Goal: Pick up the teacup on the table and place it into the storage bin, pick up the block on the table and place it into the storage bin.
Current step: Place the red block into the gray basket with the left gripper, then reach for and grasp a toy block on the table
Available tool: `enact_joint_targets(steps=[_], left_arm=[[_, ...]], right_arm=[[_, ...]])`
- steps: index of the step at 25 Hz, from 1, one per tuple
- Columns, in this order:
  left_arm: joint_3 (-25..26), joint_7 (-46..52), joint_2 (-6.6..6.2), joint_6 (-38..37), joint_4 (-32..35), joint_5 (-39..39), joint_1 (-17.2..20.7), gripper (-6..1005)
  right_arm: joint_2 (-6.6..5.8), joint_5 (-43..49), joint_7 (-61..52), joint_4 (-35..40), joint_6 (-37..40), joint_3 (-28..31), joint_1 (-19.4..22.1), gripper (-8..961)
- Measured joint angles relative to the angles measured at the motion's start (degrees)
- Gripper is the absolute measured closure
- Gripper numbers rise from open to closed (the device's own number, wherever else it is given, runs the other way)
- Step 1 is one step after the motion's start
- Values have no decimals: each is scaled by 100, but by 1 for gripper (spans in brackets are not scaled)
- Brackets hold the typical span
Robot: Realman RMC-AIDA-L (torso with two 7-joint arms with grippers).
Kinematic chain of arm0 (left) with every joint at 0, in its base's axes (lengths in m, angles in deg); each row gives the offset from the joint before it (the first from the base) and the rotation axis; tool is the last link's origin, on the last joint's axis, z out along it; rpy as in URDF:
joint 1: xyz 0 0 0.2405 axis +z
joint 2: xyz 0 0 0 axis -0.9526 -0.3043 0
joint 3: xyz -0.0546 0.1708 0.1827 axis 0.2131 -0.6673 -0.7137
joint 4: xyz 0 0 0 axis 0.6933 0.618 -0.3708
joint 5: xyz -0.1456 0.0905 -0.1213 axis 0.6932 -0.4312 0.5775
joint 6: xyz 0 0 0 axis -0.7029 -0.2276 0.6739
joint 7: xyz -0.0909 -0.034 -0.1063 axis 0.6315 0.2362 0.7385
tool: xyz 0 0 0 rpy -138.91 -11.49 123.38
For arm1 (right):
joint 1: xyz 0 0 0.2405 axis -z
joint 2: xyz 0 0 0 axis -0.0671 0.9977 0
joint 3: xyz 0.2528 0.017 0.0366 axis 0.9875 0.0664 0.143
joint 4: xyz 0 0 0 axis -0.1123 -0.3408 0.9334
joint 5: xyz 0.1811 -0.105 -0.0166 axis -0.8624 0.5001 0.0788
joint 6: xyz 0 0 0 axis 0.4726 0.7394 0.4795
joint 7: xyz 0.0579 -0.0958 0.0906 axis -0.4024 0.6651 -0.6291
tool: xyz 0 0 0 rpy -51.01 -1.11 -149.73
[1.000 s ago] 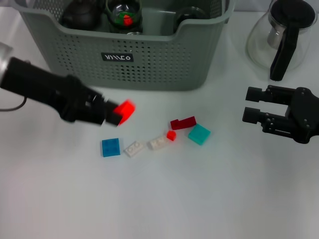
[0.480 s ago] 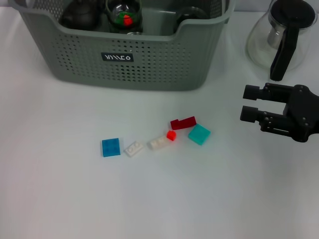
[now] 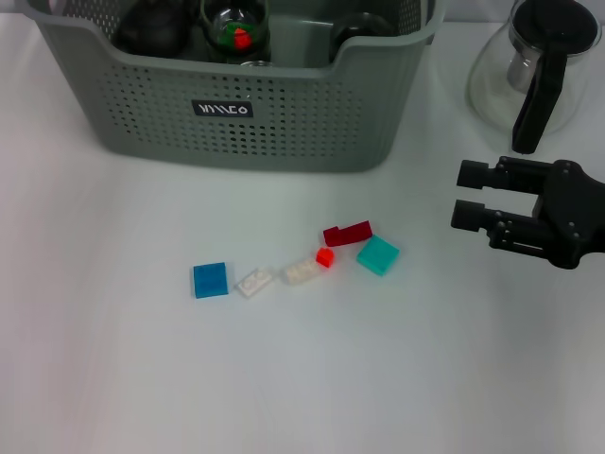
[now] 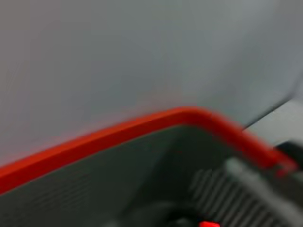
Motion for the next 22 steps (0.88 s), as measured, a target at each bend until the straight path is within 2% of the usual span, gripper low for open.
enact_joint_targets(steps=[5,7,9,13,20,22], left_arm=[[-155,120,627,927,-156,-1600,-324,694],[-161,171,791,1168,-165,-1988,-359,693],[-170,253,862,1254,-214,-2252,-413,692],[-194,420,915,1440,-261,-2546,-426,690],[-51,447,950,1515,-138,-2411,-374,687],[99,380,1007,1449,138,-2135,-244,603]], right_arm=[[3,0,2,0,-13,0,-2,339],[2,-4,3,0,-13,-1,-3,339],[2,-5,3,0,-14,0,-4,339],[4,-5,3,0,-15,0,-13,339],[8,5,4,0,14,0,-12,340],[6,-1,3,0,30,0,-11,340]])
